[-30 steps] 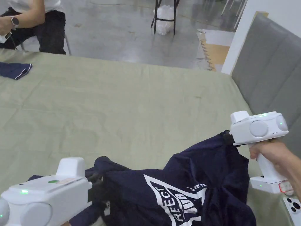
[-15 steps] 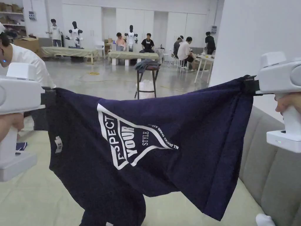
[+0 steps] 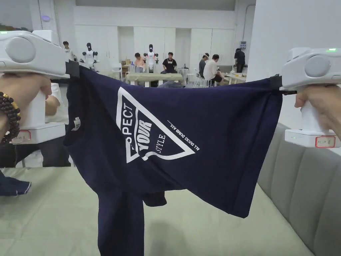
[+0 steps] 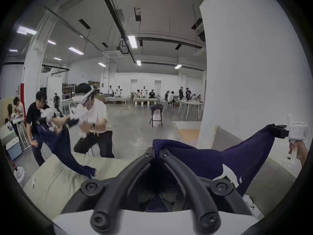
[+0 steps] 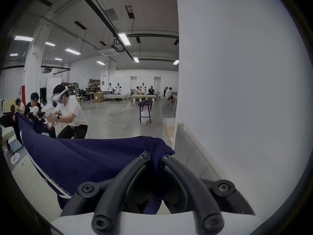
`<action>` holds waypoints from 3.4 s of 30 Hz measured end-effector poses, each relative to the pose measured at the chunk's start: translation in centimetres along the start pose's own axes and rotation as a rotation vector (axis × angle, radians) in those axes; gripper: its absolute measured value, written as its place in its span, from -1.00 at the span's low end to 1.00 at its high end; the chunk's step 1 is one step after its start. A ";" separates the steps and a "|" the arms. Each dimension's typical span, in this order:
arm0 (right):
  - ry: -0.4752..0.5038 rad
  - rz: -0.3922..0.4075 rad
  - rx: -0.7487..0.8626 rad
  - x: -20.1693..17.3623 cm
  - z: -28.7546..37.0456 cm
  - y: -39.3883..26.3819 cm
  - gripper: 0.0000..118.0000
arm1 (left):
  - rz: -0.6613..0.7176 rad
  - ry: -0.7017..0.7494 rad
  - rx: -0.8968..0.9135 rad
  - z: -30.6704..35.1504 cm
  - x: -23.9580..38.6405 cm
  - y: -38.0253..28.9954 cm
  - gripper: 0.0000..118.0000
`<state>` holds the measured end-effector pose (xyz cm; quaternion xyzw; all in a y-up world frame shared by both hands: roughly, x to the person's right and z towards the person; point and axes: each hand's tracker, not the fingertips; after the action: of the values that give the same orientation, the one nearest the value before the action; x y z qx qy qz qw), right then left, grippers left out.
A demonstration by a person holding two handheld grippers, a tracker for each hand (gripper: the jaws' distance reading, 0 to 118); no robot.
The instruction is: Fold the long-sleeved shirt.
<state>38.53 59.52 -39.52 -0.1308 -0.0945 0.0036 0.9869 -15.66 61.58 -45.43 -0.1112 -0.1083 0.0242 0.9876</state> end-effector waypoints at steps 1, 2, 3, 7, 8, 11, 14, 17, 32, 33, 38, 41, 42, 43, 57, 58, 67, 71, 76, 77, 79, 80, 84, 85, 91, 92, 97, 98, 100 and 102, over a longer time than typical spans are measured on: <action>-0.004 -0.008 -0.019 0.1 -1.0 -1.8 -0.89 | 0.011 -0.010 -0.018 -1.0 -0.1 -1.6 -0.89; -0.003 -0.013 -0.039 0.2 -1.9 -3.3 -0.89 | 0.030 -0.026 -0.059 -2.1 -0.2 -3.2 -0.89; 0.002 -0.014 -0.077 0.2 -3.0 -5.3 -0.89 | 0.040 -0.040 -0.102 -3.3 -0.4 -5.3 -0.88; 0.010 -0.024 -0.205 0.4 -7.1 -13.9 -0.89 | 0.003 -0.019 -0.230 -7.7 -0.5 -14.6 -0.88; 0.017 -0.033 -0.238 0.5 -7.8 -16.1 -0.89 | 0.021 -0.032 -0.248 -8.5 -0.7 -16.9 -0.88; 0.015 -0.025 -0.286 0.4 -8.5 -20.3 -0.89 | 0.050 -0.040 -0.311 -9.1 -0.9 -21.1 -0.88; 0.013 -0.016 -0.276 0.4 -6.2 -21.7 -0.89 | 0.074 -0.043 -0.312 -7.1 -1.3 -22.6 -0.88; 0.060 0.000 -0.214 0.3 -0.8 -22.3 -0.89 | 0.108 -0.048 -0.269 -1.8 -1.5 -23.9 -0.88; 0.147 0.082 -0.851 -0.4 18.7 -51.3 -0.89 | 0.033 0.003 -0.667 20.6 -0.8 -51.5 -0.89; 0.136 0.105 -0.880 -0.6 18.5 -52.6 -0.88 | 0.021 0.021 -0.686 20.6 -0.9 -52.3 -0.81; 0.107 0.111 -0.754 -0.1 19.4 -49.8 1.00 | 0.093 0.023 -0.681 22.0 -2.1 -50.7 0.84; 0.121 0.044 -0.604 0.6 20.6 -45.0 0.98 | 0.106 0.008 -0.536 23.2 -2.5 -47.4 0.77; 0.124 0.030 -0.592 0.7 20.7 -43.8 0.90 | 0.115 0.023 -0.547 23.6 -2.6 -46.7 0.63; 0.122 0.033 -0.589 0.7 20.8 -42.6 0.68 | 0.125 0.037 -0.551 23.5 -2.6 -45.8 0.37; 0.216 0.113 -0.620 -3.6 19.9 -44.3 -0.98 | 0.106 0.048 -0.641 16.5 -1.0 -48.5 0.46; 0.218 0.115 -0.630 -3.6 19.7 -44.6 -0.98 | 0.095 0.065 -0.690 15.7 -1.0 -48.9 0.46; 0.219 0.178 -0.661 -3.3 13.4 -42.4 -0.96 | 0.113 0.017 -0.737 15.6 0.1 -51.9 -0.87; 0.196 0.214 -0.631 -3.3 4.9 -38.6 -0.54 | 0.147 0.007 -0.694 17.1 -0.6 -51.0 -0.87; 0.228 0.256 -0.717 -3.7 -7.8 -38.1 0.50 | 0.172 -0.008 -0.680 17.6 -0.6 -50.5 -0.87; 0.238 0.269 -0.748 -3.9 -10.0 -39.0 0.50 | 0.191 -0.004 -0.682 17.6 -0.7 -50.5 -0.87; 0.253 0.285 -0.810 -4.5 -13.1 -40.7 0.51 | 0.231 -0.005 -0.686 17.5 -0.6 -50.8 -0.87; 0.251 0.284 -0.850 -4.8 -14.6 -41.7 0.50 | 0.240 -0.001 -0.688 17.5 -0.7 -50.8 -0.87; 0.244 0.276 -0.984 -6.2 -17.1 -45.4 0.18 | 0.251 0.007 -0.694 17.5 -0.2 -50.4 -0.87; 0.221 0.245 -0.930 -6.5 -16.9 -45.2 0.08 | 0.248 0.008 -0.697 17.5 -0.1 -50.3 -0.86; 0.244 0.282 -0.864 -7.5 -13.6 -43.3 -0.94 | 0.159 -0.001 -0.683 17.0 0.4 -49.4 -0.87; 0.241 0.242 -0.847 -7.0 -13.0 -42.4 -0.94 | 0.156 0.006 -0.649 17.0 0.2 -48.5 -0.87; 0.242 0.085 -0.639 -2.1 -5.3 -30.9 -0.93 | 0.179 -0.072 -0.412 16.2 -1.5 -39.2 -0.87; 0.239 0.089 -0.575 -1.5 -3.8 -28.3 -0.93 | 0.173 -0.078 -0.367 15.9 -1.7 -37.3 -0.87; 0.205 0.076 -0.412 -0.3 0.4 -21.2 -0.93 | 0.182 -0.071 -0.249 14.8 -2.6 -32.2 -0.87; 0.198 0.056 -0.280 0.8 3.6 -14.5 -0.93 | 0.175 -0.039 -0.147 13.7 -3.2 -26.6 -0.87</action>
<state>38.40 46.43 -32.21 -0.2692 0.0071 0.0048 0.9631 -21.18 38.36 -27.11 -0.1921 -0.1189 0.1047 0.9685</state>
